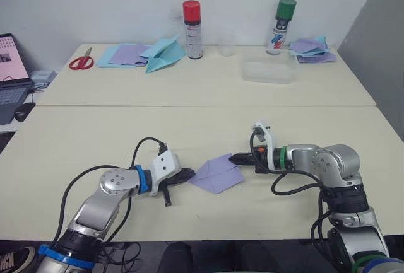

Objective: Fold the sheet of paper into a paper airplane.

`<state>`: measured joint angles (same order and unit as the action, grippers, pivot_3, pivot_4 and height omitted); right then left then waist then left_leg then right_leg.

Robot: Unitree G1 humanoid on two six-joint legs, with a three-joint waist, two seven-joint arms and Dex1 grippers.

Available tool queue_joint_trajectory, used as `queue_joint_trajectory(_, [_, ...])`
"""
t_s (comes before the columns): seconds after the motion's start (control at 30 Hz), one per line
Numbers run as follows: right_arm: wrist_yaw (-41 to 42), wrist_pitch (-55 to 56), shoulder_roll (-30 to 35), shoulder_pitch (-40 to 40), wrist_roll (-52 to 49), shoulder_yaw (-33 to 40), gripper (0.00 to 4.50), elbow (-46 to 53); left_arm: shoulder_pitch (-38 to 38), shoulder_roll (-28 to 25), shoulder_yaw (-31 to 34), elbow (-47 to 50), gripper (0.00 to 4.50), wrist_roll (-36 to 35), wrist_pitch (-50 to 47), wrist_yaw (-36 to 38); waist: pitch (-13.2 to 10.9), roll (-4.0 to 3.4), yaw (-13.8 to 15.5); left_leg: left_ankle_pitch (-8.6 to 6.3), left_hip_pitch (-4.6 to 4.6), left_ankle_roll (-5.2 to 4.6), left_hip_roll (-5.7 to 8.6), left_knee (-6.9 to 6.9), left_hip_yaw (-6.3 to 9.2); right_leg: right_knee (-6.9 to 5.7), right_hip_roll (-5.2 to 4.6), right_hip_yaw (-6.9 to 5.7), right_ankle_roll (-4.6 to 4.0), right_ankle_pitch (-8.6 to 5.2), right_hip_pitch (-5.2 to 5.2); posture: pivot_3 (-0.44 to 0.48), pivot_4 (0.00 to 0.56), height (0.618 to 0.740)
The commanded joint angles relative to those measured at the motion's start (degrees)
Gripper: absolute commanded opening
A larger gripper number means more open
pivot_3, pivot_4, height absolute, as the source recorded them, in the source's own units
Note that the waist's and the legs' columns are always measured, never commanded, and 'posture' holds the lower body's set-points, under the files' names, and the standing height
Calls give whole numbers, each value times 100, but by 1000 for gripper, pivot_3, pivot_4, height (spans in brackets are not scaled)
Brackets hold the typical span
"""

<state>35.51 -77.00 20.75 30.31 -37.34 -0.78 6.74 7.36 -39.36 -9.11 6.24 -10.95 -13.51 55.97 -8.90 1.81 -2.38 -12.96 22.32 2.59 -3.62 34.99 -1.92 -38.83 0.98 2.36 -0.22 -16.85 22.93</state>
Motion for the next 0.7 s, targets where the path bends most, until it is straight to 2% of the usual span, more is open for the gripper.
queue_joint_trajectory(0.03, [159, 186, 49, -17, -185, 41, 31, 310, -137, -270, 230, -194, 0, -93, -318, 143, 0, 0, -32, 0, 19, 0, 0, 0, -2, -8, 1, 3, 0, 0, 23, 0, 150, 740])
queue_joint_trajectory(0.13, [237, 270, 141, -57, -147, -148, 31, 383, -96, -356, 278, -249, 0, -140, -322, 202, -1, -1, -59, 1, 44, -1, -2, 1, 5, -11, 7, -3, 0, 0, 45, 0, 150, 740])
queue_joint_trajectory(0.37, [184, 623, 157, 6, 84, -381, 31, 89, 32, -191, 203, -232, 0, -171, -360, 151, -2, 1, -71, 1, 49, -1, 1, 1, 6, -9, 6, -4, 0, 0, 47, 0, 150, 740])
queue_joint_trajectory(0.47, [205, 538, 149, 46, -2, -306, 577, -63, 38, -213, 223, -278, 0, -160, -313, 170, -2, 1, -69, 1, 50, -1, 4, 4, 4, -9, 4, -2, 1, 0, 47, 0, 150, 740])
queue_joint_trajectory(0.6, [143, 433, -5, 110, -70, -244, 1973, -292, 19, -246, 227, -305, 0, -148, -252, 201, -2, 1, -64, 1, 50, -1, 3, 5, 6, -10, 4, -4, 1, 0, 47, 0, 150, 740])
queue_joint_trajectory(0.7, [151, 375, -164, 169, -137, -203, 1973, -451, 33, -252, 226, -340, 0, -143, -225, 213, -2, 1, -65, 1, 49, -1, 2, 5, 6, -13, 4, -4, 1, 1, 47, 0, 150, 740])
